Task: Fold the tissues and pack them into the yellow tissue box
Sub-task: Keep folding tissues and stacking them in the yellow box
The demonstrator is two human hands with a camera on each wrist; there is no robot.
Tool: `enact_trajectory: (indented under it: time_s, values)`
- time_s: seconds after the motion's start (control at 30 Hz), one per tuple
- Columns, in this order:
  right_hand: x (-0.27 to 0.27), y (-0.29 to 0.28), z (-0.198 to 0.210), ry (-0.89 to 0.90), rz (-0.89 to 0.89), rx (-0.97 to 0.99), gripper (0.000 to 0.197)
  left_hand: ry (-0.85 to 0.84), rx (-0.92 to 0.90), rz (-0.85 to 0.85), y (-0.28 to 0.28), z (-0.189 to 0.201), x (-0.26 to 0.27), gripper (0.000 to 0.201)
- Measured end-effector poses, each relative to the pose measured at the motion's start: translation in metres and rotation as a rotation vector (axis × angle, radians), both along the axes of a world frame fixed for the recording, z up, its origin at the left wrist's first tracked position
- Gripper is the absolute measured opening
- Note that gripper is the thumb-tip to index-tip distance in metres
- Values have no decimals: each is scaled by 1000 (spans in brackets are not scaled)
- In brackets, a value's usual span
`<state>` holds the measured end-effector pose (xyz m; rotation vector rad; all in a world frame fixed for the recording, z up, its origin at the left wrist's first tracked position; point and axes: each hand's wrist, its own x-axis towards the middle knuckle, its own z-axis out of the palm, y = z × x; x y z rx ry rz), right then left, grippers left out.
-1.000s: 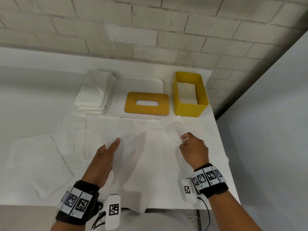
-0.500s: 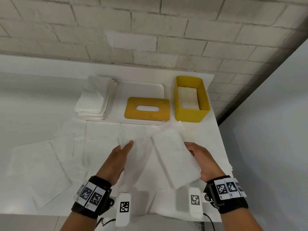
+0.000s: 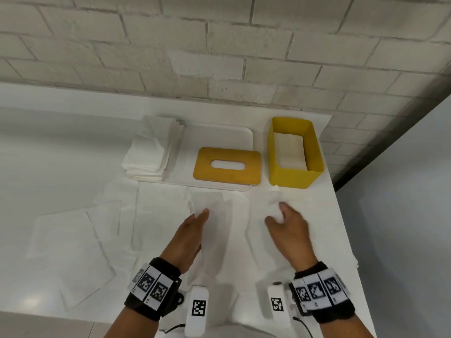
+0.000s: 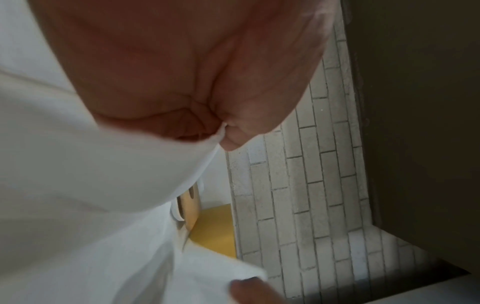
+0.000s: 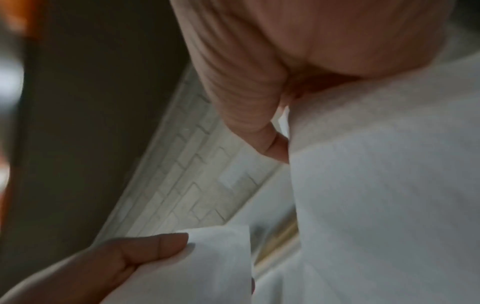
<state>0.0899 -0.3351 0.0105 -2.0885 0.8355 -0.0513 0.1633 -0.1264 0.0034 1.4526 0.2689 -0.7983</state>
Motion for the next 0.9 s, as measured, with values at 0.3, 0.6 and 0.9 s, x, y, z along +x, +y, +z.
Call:
enact_trajectory:
  time_s: [0.3, 0.6, 0.9]
  values:
    - [-5, 59, 66, -231, 486, 82, 24, 13, -350, -4, -24, 39, -4, 48]
    - [1, 39, 54, -364, -23, -6, 53, -9, -465, -11, -30, 35, -17, 53]
    - [-6, 18, 56, -518, -71, 162, 8, -54, -440, 38, -35, 45, -20, 49]
